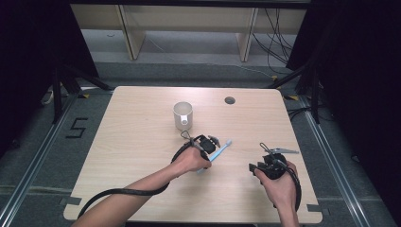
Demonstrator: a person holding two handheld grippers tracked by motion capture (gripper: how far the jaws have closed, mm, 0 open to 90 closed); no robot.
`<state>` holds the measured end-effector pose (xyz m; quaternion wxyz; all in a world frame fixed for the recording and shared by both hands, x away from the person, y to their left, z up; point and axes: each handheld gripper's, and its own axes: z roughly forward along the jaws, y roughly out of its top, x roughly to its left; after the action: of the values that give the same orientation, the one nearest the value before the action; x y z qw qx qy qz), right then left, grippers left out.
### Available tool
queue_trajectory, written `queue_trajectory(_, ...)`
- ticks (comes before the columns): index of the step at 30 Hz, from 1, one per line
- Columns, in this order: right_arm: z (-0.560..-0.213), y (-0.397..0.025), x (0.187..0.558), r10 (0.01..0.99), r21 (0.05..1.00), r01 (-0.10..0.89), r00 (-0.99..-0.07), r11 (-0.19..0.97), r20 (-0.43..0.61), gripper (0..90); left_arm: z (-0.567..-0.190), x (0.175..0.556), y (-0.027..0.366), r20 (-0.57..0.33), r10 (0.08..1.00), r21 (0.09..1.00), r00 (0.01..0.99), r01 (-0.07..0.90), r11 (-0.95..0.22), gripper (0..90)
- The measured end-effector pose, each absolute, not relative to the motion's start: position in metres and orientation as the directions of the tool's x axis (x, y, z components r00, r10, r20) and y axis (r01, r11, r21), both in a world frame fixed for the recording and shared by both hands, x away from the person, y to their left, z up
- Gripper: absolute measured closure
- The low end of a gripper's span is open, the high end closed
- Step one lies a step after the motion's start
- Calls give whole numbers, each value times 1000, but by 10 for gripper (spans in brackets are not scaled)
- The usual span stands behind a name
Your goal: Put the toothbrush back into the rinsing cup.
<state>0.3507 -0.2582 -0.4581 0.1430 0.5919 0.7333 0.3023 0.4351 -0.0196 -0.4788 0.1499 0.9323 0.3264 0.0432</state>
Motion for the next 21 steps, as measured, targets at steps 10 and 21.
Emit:
queue_trajectory(10, -456, -253, 348, 954, 585, 809, -221, 63, 203, 602, -478, 437, -16, -26, 610, 294, 792, 589, -753, 784)
queue_trajectory(21, -463, -262, 350, 951, 617, 779, -265, 114, 160, 597, -478, 439, -15, -41, 592, 304, 805, 575, -760, 784)
